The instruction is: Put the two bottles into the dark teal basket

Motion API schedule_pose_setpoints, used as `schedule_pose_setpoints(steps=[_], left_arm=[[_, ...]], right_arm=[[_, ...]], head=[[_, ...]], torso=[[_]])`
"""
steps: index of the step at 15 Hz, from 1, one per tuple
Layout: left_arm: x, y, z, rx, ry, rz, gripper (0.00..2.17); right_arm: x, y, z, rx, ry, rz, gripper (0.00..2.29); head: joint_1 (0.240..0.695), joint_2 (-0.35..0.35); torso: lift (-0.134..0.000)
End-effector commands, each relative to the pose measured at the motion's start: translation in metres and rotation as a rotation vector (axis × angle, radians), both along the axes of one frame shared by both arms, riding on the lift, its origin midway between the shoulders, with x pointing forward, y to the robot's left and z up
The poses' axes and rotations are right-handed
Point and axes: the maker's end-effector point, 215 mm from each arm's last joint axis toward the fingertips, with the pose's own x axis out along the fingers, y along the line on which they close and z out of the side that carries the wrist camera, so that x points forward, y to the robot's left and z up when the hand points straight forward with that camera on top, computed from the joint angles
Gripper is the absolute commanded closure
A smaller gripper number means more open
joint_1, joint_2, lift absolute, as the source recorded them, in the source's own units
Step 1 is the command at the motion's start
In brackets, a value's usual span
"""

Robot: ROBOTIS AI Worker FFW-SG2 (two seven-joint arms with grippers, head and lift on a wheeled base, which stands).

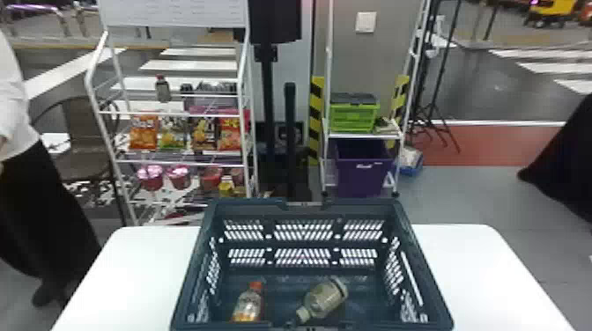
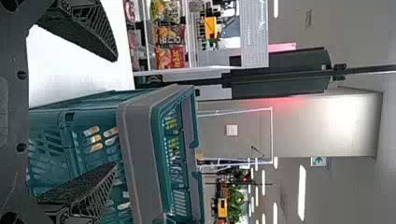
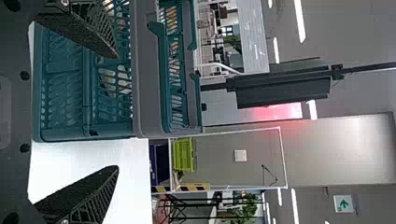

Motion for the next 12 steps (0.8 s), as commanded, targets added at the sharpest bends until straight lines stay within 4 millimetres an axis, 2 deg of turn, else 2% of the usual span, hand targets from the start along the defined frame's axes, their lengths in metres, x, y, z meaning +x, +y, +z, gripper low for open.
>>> schedule_pose_setpoints(steps=[1, 8, 12], left_arm=[[0.0001, 0.0003, -0.0003, -0.005, 0.000, 0.005, 0.09], [-0.0011, 0.0010, 0.0010, -0.008, -0.004, 0.006, 0.09], [-0.0021, -0.0001, -0.0009, -0.012, 0.001, 0.005, 0.09]], right_arm=[[0.0001, 0.0004, -0.0004, 0.000, 0.004, 0.001, 0.03], [-0.0015, 0.0014, -0.0005, 0.001, 0.009, 0.002, 0.03], [-0.0092, 0.0032, -0.0012, 0.001, 0.016, 0.005, 0.03]], head=[[0.499, 0.000], [0.499, 0.000], [0.499, 0.000]], torso=[[0.000], [0.000], [0.000]])
